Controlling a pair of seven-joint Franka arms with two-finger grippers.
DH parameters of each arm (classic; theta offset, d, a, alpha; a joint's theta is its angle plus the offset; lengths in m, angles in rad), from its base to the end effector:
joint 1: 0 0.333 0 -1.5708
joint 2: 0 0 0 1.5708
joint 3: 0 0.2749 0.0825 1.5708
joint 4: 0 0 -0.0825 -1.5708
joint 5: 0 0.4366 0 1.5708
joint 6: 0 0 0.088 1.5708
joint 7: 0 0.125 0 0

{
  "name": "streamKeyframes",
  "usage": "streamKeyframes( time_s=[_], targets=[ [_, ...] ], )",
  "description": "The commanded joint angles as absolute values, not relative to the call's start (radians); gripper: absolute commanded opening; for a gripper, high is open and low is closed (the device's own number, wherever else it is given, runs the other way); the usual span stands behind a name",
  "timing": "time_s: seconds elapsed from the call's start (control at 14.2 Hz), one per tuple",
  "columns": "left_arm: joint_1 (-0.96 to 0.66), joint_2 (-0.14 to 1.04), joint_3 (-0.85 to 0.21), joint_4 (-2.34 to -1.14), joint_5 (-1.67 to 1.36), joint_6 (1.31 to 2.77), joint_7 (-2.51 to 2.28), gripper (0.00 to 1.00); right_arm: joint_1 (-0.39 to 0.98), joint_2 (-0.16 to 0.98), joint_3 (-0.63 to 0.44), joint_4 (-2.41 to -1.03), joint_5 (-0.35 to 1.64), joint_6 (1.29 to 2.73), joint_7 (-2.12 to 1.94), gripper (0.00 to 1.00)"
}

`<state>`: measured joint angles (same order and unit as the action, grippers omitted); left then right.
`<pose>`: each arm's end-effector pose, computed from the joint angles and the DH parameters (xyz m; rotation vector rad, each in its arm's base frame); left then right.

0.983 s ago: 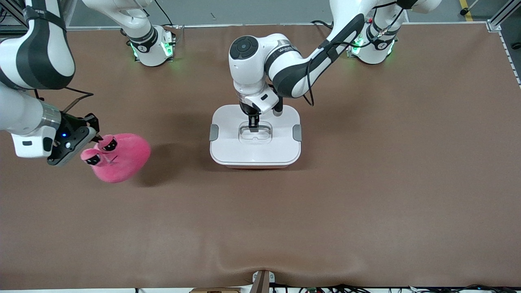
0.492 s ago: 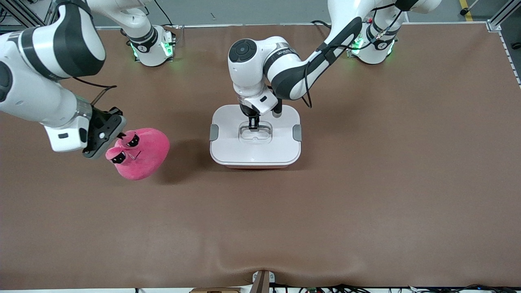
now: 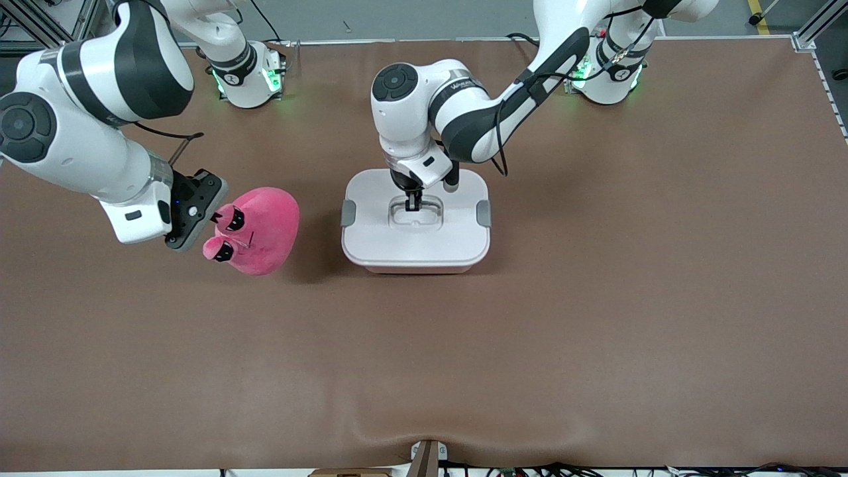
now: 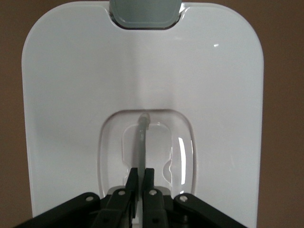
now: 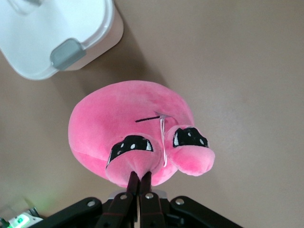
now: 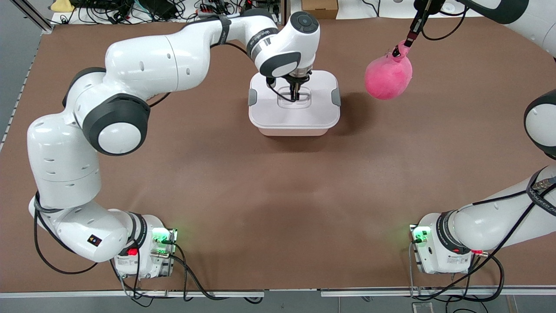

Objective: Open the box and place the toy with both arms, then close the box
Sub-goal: 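Grasp the lid handle with the left gripper while the right gripper grasps the toy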

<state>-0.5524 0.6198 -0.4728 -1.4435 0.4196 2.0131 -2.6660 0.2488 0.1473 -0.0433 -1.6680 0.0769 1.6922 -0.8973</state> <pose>0.4465 -0.5886 0.2846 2.2114 2.1508 0.1590 0.6222 0.1395 0.4327 -2.5933 -1.5701 0.1398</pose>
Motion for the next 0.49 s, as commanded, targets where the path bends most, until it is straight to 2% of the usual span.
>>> streamKeyframes(
  time_s=[0.0,0.42],
  targets=[
    [-0.549,0.598,-0.474,-1.428,0.434,1.980,-2.655,0.00,0.239,0.127,-0.052,-1.675,0.092,1.663,-1.017,0.00],
    [-0.532,0.513,-0.482,-1.424,0.381,1.870,-2.551,0.00,0.218,0.109,-0.052,-1.698,0.094,1.640,-1.158,0.00]
  ],
)
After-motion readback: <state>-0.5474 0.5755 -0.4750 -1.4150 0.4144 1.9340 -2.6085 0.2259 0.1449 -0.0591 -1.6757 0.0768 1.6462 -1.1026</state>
